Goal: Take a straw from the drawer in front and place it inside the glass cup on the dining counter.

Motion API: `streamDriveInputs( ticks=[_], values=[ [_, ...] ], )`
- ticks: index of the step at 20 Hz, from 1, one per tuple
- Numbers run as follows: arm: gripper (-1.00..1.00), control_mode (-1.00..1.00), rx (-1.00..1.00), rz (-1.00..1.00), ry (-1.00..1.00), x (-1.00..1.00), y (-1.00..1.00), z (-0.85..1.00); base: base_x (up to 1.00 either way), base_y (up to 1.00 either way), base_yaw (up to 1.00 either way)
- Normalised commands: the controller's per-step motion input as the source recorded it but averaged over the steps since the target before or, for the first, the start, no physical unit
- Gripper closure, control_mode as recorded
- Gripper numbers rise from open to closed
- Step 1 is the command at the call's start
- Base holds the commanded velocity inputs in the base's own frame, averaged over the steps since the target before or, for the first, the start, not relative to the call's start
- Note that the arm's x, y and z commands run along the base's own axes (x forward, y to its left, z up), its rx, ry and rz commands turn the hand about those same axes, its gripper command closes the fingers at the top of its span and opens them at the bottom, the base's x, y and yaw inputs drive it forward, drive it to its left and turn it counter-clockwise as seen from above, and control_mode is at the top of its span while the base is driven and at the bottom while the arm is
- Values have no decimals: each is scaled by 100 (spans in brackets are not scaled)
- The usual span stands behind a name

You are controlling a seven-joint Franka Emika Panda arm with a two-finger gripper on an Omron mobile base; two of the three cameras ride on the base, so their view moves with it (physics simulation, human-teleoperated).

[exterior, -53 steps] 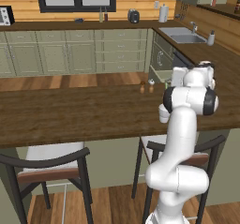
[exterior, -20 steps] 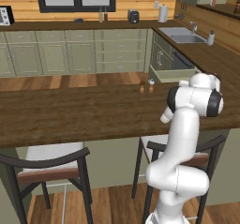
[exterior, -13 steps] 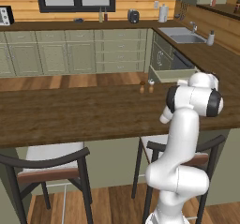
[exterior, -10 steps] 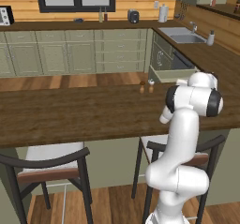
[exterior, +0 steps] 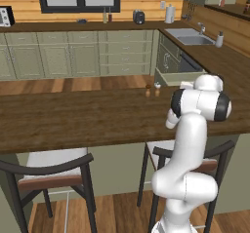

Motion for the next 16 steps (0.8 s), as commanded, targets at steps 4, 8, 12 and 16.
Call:
streamDriveInputs(
  ticks=[4,8,12,16],
  values=[
    [100,-100,0,0,0,16,1,-23,0,0,0],
    [100,-100,0,0,0,17,1,-23,0,0,0],
    [100,-100,0,0,0,0,17,-29,0,0,0],
    [100,-100,0,0,0,0,30,-28,0,0,0]
  ],
)
